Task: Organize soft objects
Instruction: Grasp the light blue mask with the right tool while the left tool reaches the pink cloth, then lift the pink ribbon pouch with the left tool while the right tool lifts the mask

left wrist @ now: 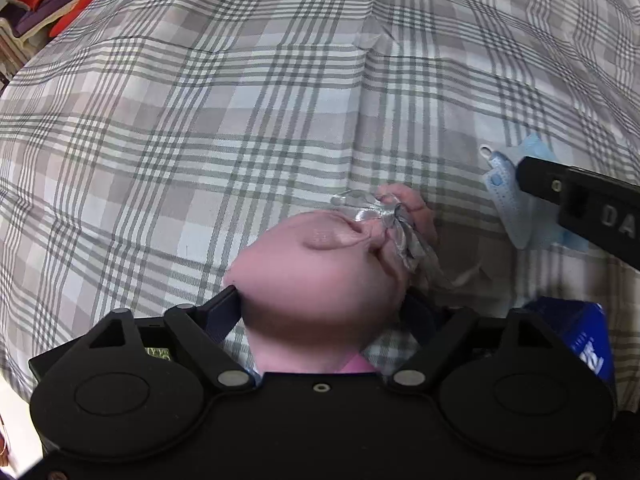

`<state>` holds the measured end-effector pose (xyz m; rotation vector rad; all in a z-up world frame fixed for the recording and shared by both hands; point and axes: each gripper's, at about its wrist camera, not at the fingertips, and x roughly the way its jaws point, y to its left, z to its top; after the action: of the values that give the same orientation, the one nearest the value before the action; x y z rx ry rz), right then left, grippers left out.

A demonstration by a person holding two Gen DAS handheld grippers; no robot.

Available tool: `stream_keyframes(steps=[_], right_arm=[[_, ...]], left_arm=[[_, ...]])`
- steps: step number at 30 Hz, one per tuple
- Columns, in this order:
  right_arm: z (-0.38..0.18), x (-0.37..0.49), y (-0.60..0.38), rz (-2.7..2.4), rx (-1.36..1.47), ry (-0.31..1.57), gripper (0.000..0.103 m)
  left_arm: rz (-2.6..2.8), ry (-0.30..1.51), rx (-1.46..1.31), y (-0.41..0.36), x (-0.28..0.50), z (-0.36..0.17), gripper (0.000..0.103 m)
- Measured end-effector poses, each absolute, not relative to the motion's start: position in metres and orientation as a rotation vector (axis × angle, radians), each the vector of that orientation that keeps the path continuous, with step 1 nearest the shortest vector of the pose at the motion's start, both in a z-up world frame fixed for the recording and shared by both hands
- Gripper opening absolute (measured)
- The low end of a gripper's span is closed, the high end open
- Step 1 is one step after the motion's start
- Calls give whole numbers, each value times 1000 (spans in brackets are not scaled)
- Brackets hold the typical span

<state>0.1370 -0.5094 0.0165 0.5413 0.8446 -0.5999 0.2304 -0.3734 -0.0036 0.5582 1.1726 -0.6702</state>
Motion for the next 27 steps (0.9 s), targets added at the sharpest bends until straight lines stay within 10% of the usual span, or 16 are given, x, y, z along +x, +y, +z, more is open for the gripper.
stream_keyframes(steps=[5,27], right_arm=[[16,137,-510,-600,542,837,37],[17,132,-517,-639,553,760,37]], left_arm=[[-645,1178,513,-368,241,0,58],[-657,1204,286,-329,243,72,55]])
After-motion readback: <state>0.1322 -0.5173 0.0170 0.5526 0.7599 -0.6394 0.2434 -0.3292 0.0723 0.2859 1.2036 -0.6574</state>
